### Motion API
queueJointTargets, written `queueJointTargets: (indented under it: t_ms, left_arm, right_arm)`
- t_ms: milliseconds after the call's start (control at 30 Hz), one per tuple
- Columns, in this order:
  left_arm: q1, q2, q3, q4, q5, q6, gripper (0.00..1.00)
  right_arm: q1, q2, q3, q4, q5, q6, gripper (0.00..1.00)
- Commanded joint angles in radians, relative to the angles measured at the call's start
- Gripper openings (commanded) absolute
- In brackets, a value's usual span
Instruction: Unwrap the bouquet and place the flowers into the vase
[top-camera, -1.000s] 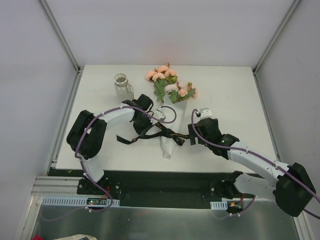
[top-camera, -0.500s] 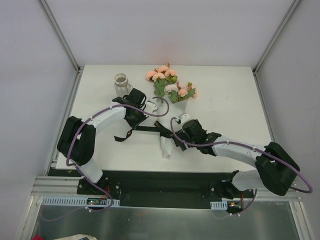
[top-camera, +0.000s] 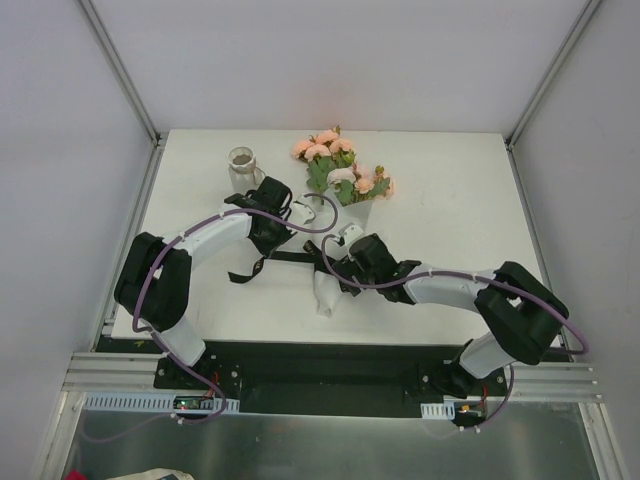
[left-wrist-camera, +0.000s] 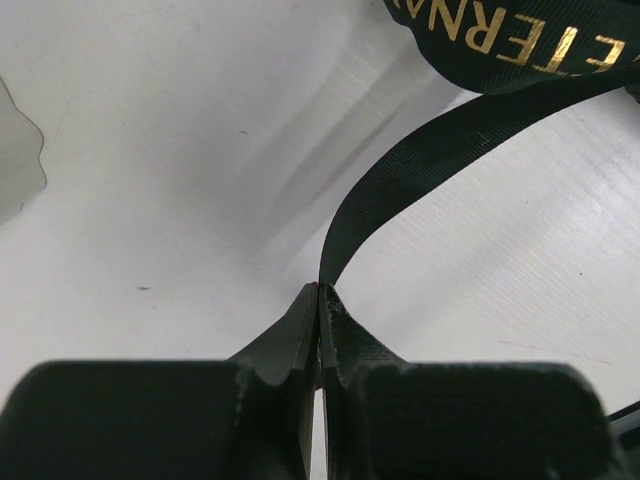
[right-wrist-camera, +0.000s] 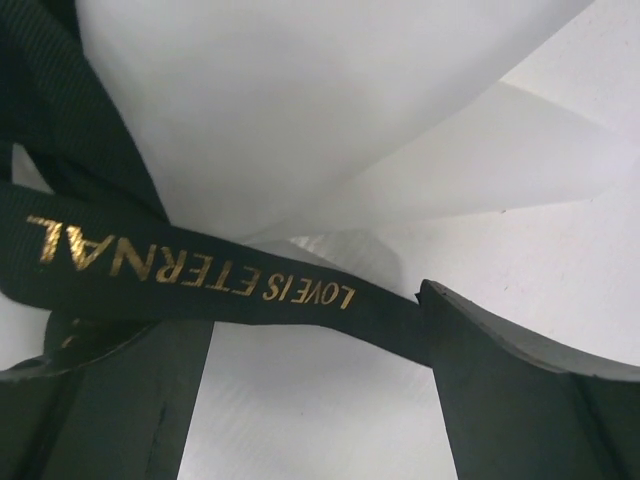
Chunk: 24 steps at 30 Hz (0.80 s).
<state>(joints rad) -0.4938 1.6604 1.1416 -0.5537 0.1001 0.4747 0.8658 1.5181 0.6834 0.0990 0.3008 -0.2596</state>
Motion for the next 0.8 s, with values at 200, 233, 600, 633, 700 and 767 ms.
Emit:
queueJointTargets:
  t_ms: [200, 233, 600, 633, 700, 767]
  left_arm:
    - [-0.011, -0.016, 0.007, -0.008, -0.005, 0.011, 0.0]
    - [-0.012, -0.014, 0.007, -0.008, -0.007, 0.013, 0.0]
    - [-0.029, -0.039, 0.05, -0.044, -0.023, -0.019, 0.0]
    - [-0.029, -0.048, 0.053, -0.058, -0.033, -0.03, 0.0]
    - [-0.028, -0.092, 0.059, -0.074, -0.074, -0.041, 0.0]
    - [-0.006, -0.151, 0.063, -0.101, -0.091, -0.059, 0.0]
  right_arm:
    - [-0.054, 0.074, 0.018, 0.097, -0.281, -0.044, 0.61]
    - [-0.06, 0.08, 0.019, 0.099, -0.29, -0.043, 0.57]
    - [-0.079, -0.068, -0.024, 0.036, -0.177, 0.035, 0.01]
    - [-0.091, -0.129, -0.028, 0.018, -0.145, 0.046, 0.01]
    - [-0.111, -0.206, -0.045, -0.033, -0.056, 0.078, 0.01]
    - [-0.14, -0.329, -0.058, -0.068, 0.024, 0.092, 0.01]
